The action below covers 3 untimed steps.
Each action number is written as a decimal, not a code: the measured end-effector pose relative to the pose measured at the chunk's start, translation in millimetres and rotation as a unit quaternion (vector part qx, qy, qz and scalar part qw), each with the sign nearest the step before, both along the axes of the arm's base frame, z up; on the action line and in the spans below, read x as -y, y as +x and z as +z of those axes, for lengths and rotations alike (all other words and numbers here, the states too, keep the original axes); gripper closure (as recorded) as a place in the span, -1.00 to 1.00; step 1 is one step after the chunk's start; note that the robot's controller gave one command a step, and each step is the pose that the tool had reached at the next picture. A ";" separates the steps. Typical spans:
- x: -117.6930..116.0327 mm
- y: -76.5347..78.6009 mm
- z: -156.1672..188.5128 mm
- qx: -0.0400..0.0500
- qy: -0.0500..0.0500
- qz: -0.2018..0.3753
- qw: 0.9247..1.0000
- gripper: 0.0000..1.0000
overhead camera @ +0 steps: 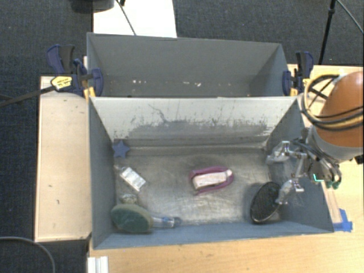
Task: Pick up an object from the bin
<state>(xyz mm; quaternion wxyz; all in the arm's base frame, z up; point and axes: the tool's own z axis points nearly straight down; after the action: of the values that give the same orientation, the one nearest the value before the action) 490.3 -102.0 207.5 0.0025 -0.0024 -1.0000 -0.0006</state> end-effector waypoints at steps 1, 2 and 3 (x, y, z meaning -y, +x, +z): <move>-15.2 12.1 -119.7 0.003 0.002 -0.013 1.000 -1.00; -139.7 42.9 -79.3 0.006 0.001 0.251 0.968 -1.00; -157.0 66.5 -134.9 0.006 0.000 0.387 0.922 -1.00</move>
Offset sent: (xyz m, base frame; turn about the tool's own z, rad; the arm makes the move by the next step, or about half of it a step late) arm 0.0093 0.0129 -0.1214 0.0280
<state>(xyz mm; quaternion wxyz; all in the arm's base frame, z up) 556.8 55.0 72.6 -0.0031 0.3850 -0.9229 0.0006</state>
